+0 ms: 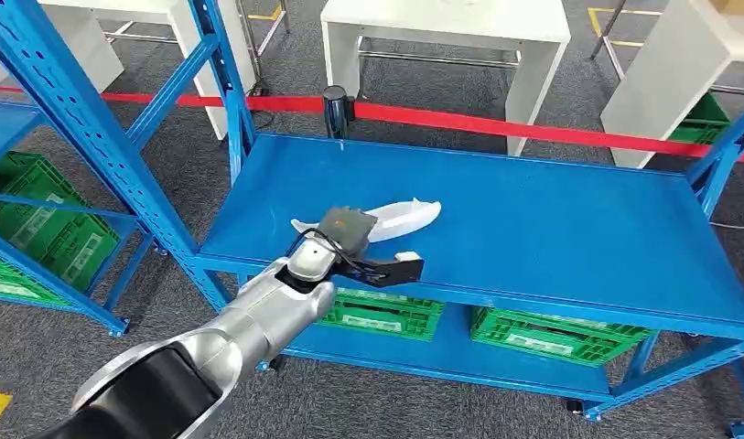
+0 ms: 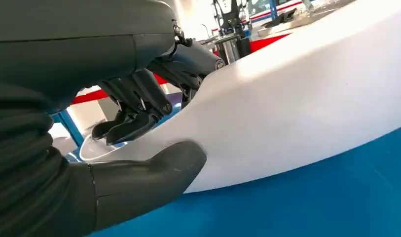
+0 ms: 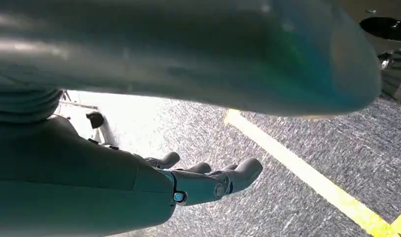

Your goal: Take the parts from the cabinet and place them on the table.

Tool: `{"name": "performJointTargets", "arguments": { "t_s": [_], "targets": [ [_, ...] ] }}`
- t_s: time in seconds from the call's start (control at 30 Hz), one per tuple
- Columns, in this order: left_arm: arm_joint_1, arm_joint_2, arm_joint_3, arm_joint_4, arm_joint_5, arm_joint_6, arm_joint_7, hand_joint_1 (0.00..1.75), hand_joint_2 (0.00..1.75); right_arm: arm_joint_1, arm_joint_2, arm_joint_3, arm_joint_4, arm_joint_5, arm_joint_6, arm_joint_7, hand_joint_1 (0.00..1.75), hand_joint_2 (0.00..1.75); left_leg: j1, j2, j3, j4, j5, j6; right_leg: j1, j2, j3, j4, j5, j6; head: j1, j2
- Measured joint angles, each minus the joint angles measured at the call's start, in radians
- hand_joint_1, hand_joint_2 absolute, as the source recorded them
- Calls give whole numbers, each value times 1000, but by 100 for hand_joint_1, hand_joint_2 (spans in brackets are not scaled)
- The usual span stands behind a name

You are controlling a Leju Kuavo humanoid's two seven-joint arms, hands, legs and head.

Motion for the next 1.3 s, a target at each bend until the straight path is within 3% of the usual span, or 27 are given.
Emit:
{"name": "performJointTargets", "arguments": {
  "t_s": [0.43, 0.7, 0.83, 1.13, 1.3],
  "targets": [
    [0, -15, 112, -10, 207, 44, -146, 175, 175, 3, 0, -12, 0, 1, -13, 1, 0, 0, 0, 0, 0, 0, 0, 0, 0, 0, 0, 0, 0, 0, 0, 0],
    [0, -32, 228, -35, 448, -22, -305, 175, 175, 13, -2, -27, 0, -2, -19, -5, 0, 0, 0, 0, 0, 0, 0, 0, 0, 0, -1, 0, 0, 0, 0, 0],
    [9, -35, 240, -43, 516, -16, -357, 175, 175, 18, -5, -38, 0, -11, -59, -69, 0, 0, 0, 1, 0, 0, 0, 0, 0, 0, -1, 0, 0, 0, 0, 0],
    [22, -43, 241, -47, 516, 14, -337, 175, 175, 18, -12, -49, 0, -11, -58, -84, 0, 0, 0, 1, 0, 0, 0, 0, 0, 0, -1, 0, 0, 0, 0, 0],
    [25, -41, 241, -47, 525, 24, -378, 175, 175, 20, -12, -53, 0, -7, -53, -84, 0, 0, 0, 0, 0, 0, 0, 0, 0, 0, -1, 0, 0, 0, 0, 0]
  ]
}}
